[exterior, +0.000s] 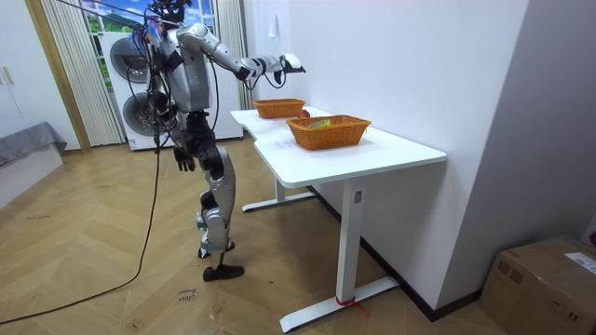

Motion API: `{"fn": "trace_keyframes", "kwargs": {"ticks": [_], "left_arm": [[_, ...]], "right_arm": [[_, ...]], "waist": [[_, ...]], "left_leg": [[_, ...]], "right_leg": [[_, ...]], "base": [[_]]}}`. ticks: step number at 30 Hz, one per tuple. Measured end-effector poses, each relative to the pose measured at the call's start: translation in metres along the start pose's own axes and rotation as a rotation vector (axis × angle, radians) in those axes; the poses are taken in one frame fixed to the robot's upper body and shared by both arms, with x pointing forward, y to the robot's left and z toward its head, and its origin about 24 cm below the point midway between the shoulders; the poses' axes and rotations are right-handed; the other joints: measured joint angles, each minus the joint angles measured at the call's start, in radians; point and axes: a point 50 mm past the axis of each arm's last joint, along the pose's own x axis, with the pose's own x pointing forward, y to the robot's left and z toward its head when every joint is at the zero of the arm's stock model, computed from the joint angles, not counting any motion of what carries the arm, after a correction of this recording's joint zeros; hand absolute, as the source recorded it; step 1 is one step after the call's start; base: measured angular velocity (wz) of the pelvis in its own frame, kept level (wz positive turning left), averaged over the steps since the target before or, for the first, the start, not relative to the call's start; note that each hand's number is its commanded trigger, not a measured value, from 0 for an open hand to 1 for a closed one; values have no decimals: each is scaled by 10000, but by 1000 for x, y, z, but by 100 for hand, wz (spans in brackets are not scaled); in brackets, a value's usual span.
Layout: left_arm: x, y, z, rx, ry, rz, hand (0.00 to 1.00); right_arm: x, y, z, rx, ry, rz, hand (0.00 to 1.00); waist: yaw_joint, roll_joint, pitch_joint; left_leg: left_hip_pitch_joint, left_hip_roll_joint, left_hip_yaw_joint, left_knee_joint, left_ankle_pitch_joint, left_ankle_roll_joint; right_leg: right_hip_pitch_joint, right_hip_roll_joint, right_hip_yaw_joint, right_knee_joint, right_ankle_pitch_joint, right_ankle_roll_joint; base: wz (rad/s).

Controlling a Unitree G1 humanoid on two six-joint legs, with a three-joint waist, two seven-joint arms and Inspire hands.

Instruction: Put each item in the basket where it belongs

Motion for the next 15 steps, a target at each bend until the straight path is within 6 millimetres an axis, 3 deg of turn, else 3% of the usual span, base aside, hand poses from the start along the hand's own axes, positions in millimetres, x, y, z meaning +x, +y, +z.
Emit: {"fn": "trace_keyframes", "kwargs": {"ticks": [5, 12, 15], "left_arm": [[1, -3, 11, 116, -253, -96, 0], [2, -7, 33, 58, -990, -93, 0], [2, -8, 38, 124, -1156, -131, 0]], "right_arm": [[2, -2, -17, 1126, 719, -627, 0], [7, -5, -33, 3185, 1409, -1300, 0], [7, -4, -39, 3319, 1651, -1553, 0]], "waist": [[-107, -85, -34], [-233, 229, 175], [-237, 262, 188]], "left_leg": [[-435, -103, -80, 52, 89, 38], [-1136, -65, 7, 145, 143, 112], [-1353, -65, 65, 130, 167, 125]], "right_leg": [[-370, -6, -48, 2, 14, 3], [-1133, -73, -52, 180, 164, 25], [-1401, -83, 31, 185, 167, 26]], "base": [[6], [-3], [-6]]}}
